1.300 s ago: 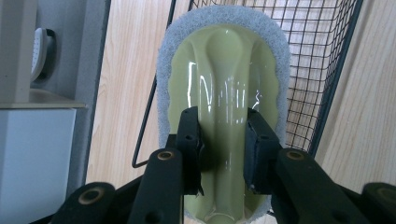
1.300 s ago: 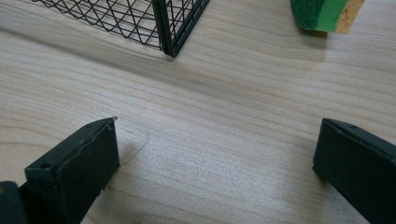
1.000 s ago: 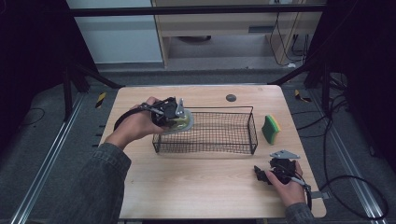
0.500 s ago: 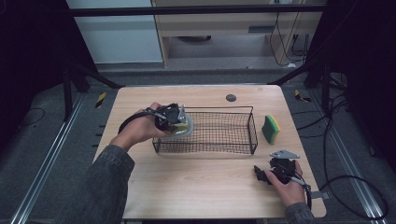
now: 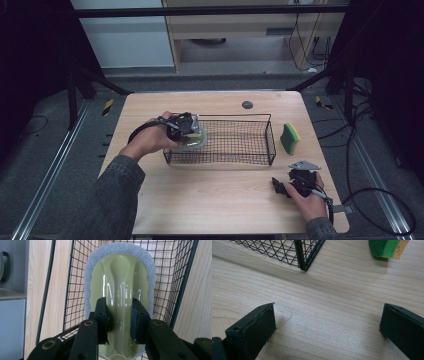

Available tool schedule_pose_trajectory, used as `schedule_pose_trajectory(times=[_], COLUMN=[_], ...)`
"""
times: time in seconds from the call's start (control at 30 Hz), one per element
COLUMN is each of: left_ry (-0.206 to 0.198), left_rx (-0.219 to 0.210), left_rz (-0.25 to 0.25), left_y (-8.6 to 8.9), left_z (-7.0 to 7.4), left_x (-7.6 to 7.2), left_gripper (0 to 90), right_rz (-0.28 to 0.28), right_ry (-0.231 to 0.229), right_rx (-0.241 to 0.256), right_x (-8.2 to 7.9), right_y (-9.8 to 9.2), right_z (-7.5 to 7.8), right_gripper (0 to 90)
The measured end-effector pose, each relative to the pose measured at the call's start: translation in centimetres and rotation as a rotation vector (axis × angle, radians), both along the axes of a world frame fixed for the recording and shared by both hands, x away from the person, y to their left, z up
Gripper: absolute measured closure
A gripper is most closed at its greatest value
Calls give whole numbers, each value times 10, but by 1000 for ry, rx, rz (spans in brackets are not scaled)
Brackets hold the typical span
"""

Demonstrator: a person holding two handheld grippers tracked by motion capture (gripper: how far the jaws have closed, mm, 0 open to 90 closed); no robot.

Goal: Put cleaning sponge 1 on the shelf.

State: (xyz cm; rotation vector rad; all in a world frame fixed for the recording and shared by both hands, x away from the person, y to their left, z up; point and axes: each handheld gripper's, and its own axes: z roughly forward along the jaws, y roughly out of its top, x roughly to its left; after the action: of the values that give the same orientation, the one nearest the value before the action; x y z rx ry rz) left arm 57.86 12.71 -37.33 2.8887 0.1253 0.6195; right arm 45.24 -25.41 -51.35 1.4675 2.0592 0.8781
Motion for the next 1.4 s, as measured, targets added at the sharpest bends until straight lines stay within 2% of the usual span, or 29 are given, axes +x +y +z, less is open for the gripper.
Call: schedule_pose_trajectory(times=[0.47,0.9,1.4], left_ry=[14,46,78], left_rx=[4,3,11], left_rz=[1,12,18], left_y=[2,2,1], left_z=[-11,-26,-35], left_x=[5,9,14], left_gripper=[708,708,708], right_rz=[0,-1,-1], right_ry=[0,1,1], right_rx=[0,2,2], right_x=[0,0,0], right_y=[0,0,0], right_z=[0,0,0], right_gripper=[6,6,5])
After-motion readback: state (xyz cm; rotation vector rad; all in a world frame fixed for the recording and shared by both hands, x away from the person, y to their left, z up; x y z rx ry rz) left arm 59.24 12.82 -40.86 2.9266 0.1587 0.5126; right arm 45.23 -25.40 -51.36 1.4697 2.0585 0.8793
